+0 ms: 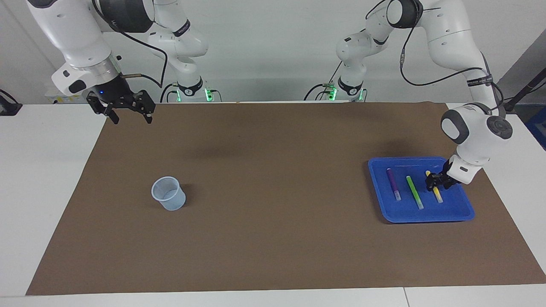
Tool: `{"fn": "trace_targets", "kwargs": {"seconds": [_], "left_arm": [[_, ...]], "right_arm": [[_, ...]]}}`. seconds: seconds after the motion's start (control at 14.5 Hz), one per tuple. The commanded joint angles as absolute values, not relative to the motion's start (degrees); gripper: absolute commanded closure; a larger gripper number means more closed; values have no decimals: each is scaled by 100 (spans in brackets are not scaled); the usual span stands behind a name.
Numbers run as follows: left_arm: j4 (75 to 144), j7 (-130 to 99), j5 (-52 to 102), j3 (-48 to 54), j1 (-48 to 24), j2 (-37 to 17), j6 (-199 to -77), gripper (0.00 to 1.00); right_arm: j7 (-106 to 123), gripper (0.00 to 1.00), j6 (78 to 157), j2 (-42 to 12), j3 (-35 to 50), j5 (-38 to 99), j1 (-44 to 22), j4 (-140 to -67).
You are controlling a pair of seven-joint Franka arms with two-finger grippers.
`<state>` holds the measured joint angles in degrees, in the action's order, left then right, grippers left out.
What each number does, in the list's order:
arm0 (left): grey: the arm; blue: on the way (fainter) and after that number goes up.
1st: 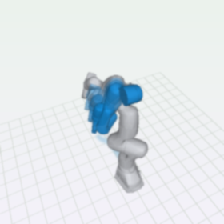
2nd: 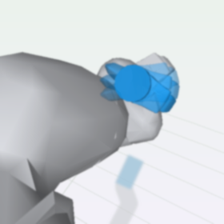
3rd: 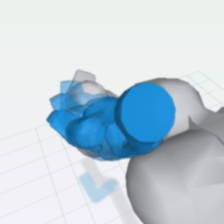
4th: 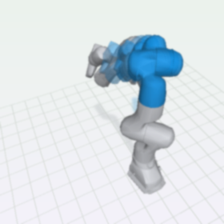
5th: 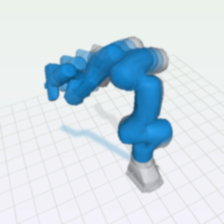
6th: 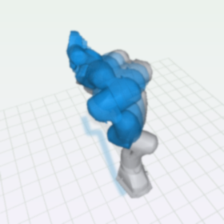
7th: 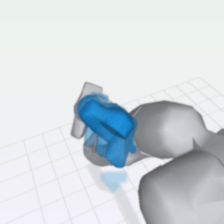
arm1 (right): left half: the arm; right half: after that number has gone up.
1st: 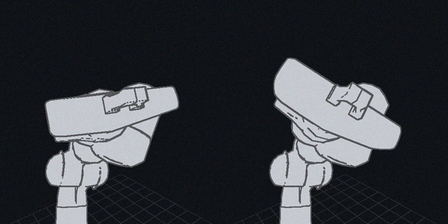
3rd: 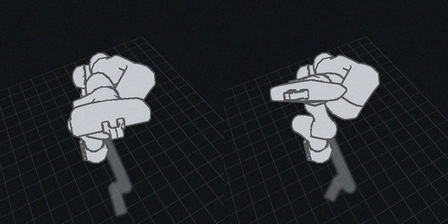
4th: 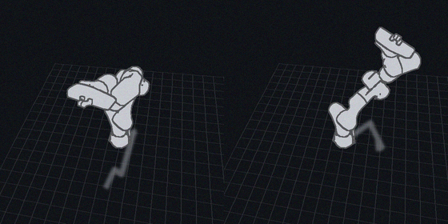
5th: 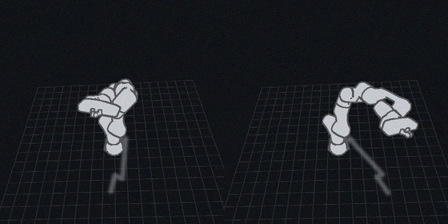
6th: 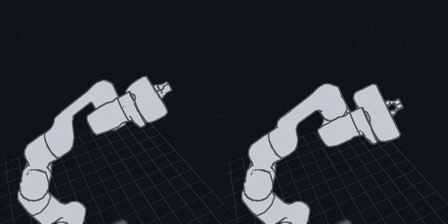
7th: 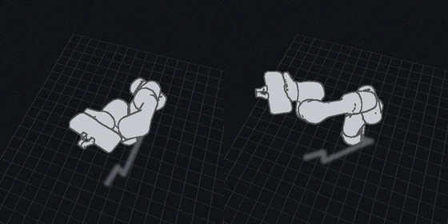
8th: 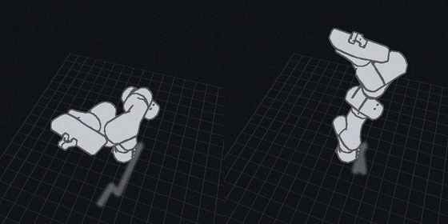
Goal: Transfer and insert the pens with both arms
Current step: 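Move the left gripper over the blue tray toward the yellow pen, then grasp the yellow pen with the left gripper while the right gripper advances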
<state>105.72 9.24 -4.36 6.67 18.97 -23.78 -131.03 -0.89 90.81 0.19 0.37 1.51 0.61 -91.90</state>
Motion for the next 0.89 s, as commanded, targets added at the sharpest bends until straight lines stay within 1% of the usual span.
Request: {"fn": "trace_targets", "kwargs": {"seconds": [0.0, 0.07, 0.14, 0.21, 0.27, 0.48, 0.62, 0.69, 0.82], "left_arm": [[10880, 976, -519, 624, 1828, -2268, -13254, 33], [10933, 984, -519, 624, 1872, -2250, -13193, 34], [10968, 984, -519, 624, 1898, -2233, -13175, 40], [10969, 984, -519, 624, 1907, -2232, -13166, 60], [10986, 984, -519, 633, 1907, -2224, -13096, 100], [10943, 976, -501, 633, 1872, -2197, -12876, 100], [10846, 976, -492, 633, 1898, -2206, -12850, 100], [10715, 976, -483, 633, 1907, -2215, -12693, 100], [10224, 914, -65, 615, 1916, -2232, -12079, 100]], "right_arm": [[-149, 0, 9061, 97, 70, 412, -26, -9246], [-184, 0, 9122, 97, 70, 526, -148, -9263], [-402, 0, 9236, 105, 70, 640, -245, -9333], [-752, 0, 9368, 132, 79, 816, -290, -9404], [-1165, 0, 9526, 132, 70, 1078, -429, -9465], [-2291, 0, 10027, 114, 70, 1327, -886, -9623], [-2880, 0, 10527, 88, 70, 1703, -1246, -9799], [-3318, 0, 10808, 70, 79, 1783, -1448, -9896], [-3987, 0, 11370, -17, 79, 1802, -1896, -10063]]}}
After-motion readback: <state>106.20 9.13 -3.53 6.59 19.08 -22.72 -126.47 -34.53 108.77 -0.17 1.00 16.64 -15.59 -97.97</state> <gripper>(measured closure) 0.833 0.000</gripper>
